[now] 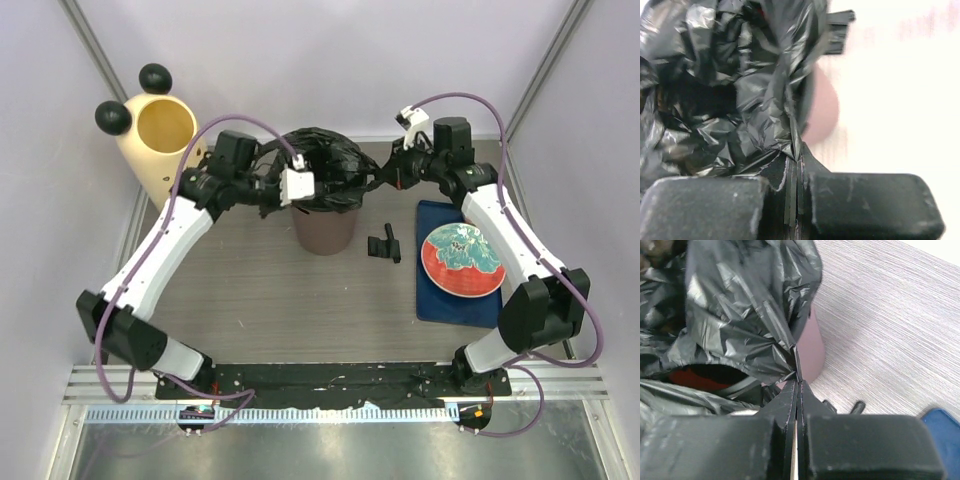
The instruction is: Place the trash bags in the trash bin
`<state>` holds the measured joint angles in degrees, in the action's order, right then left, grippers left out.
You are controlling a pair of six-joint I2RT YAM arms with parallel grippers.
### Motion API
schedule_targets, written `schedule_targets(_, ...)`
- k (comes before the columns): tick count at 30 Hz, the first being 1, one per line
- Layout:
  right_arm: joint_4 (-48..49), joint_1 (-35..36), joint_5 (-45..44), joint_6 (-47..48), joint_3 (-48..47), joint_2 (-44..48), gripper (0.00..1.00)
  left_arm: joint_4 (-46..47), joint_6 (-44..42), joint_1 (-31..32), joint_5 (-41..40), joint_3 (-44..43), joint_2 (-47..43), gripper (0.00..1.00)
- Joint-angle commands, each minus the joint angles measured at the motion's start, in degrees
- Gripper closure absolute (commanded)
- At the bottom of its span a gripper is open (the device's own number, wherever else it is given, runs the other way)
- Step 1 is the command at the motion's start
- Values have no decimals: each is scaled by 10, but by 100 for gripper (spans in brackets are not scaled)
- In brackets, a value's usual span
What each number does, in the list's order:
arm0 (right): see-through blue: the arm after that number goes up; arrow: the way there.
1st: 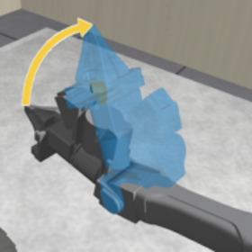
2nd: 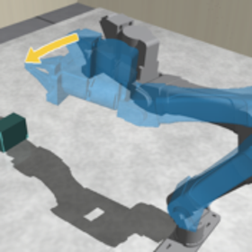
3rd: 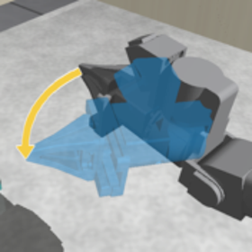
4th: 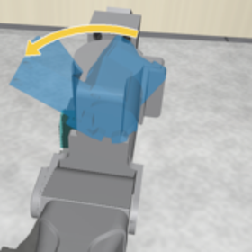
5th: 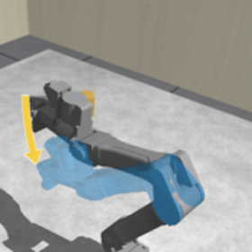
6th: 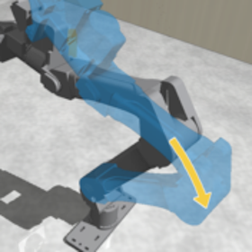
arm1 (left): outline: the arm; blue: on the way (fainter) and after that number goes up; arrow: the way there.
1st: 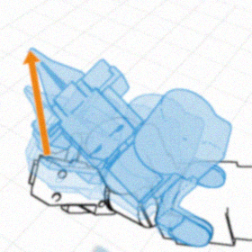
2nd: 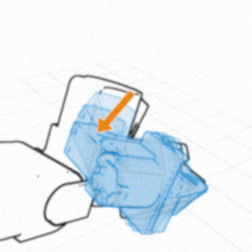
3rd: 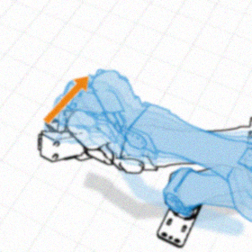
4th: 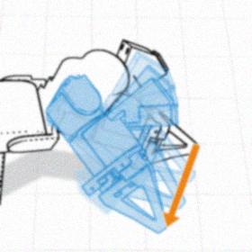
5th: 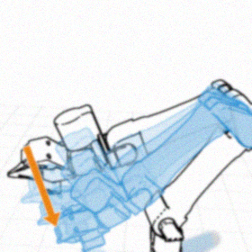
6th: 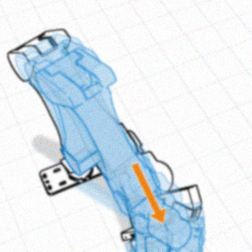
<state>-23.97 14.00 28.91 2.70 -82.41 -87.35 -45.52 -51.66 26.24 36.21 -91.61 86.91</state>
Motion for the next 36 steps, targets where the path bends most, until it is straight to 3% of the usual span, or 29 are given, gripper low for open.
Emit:
schedule_targets(1, -11, -10, -20, -2, 11, 14, 99, -107, -64, 3, 27, 57, -55, 100)
schedule_targets(6, -16, -12, -35, -2, 6, -24, 99, -60, -45, 1, -13, 111, -43, 99)
schedule_targets(13, -22, -16, -28, 11, -8, -87, 99, 0, -33, -15, -6, 163, -9, 96)
schedule_targets(19, -23, -56, 44, -13, -26, -73, 99, 17, -13, -15, 21, 162, -14, 97)
schedule_targets(25, -25, -57, 24, 6, -22, -87, 99, 19, -21, -17, 16, 195, 1, 97)
schedule_targets(27, -15, -58, 42, -3, -26, -105, 99, -11, -34, -17, 16, 162, 12, 88)
schedule_targets(28, -13, -57, 48, -12, -28, -107, 99, -65, -36, -17, 25, 143, 10, 69)
schedule_targets(30, -5, -56, 62, -16, -33, -108, 99, -124, -33, -16, 58, 73, -8, 45)
schedule_targets(31, -3, -55, 63, -16, -34, -106, 99, -178, -26, -16, 70, 48, -16, 21)
schedule_targets(34, 2, -54, 71, -23, -35, -101, 99, -256, 12, -11, 126, -36, -45, 18)
schedule_targets(36, 7, -52, 73, -24, -34, -99, 99, -259, 45, -8, 130, -69, -59, 18)
